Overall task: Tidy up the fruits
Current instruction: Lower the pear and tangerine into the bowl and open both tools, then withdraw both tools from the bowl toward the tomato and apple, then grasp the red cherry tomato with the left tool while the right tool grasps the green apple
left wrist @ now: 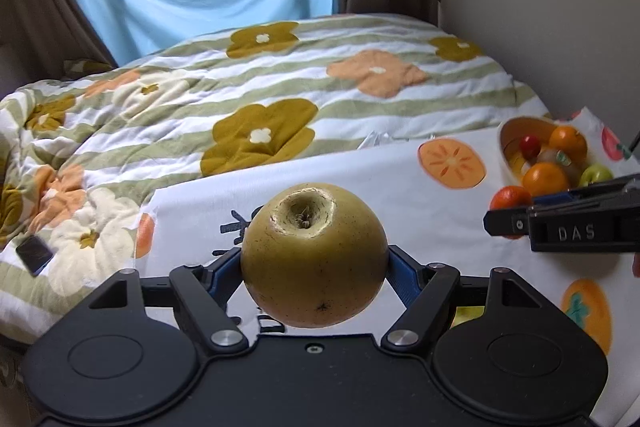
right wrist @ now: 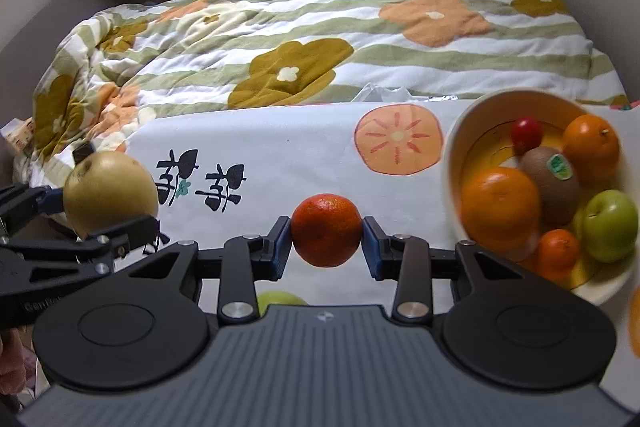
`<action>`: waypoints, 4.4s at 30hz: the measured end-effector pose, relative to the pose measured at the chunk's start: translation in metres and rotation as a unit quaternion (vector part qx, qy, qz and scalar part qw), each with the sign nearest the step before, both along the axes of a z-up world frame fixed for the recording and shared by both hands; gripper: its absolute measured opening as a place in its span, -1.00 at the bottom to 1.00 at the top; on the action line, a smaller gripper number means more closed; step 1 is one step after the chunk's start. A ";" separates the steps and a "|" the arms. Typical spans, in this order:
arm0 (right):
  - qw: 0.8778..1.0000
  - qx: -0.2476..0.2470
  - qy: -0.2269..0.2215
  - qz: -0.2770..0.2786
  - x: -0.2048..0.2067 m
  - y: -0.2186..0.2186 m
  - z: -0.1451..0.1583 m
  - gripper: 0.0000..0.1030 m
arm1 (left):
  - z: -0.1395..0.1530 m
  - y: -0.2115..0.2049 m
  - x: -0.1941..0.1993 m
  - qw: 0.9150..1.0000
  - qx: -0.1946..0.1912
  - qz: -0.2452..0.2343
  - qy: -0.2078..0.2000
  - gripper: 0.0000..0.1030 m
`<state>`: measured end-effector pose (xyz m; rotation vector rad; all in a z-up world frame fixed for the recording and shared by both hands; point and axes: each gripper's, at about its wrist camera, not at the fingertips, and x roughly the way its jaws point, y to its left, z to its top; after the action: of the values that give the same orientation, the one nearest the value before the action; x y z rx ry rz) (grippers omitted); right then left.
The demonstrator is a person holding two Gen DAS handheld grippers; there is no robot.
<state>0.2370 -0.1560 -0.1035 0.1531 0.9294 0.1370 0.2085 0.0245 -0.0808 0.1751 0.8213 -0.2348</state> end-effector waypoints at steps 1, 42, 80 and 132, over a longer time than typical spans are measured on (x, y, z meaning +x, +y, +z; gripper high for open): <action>1.000 0.000 -0.002 0.002 -0.004 -0.005 0.003 0.02 | 0.004 -0.004 -0.004 1.000 -0.003 0.004 -0.001 0.53; 0.999 -0.005 -0.028 -0.027 -0.008 -0.234 0.019 0.02 | -0.003 -0.236 0.059 0.999 -0.018 -0.040 -0.015 0.53; 1.000 0.013 -0.022 0.010 0.017 -0.221 0.003 0.02 | -0.004 -0.206 0.038 1.000 0.012 0.003 -0.014 0.98; 0.993 -0.033 -0.112 0.023 -0.122 -0.119 0.072 1.00 | 0.042 -0.075 -0.147 0.992 -0.014 0.102 -0.071 1.00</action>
<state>0.1149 -0.2751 -0.0313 0.0540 0.7118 0.1624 0.0614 -0.0509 -0.0390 0.0802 0.6886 -0.0412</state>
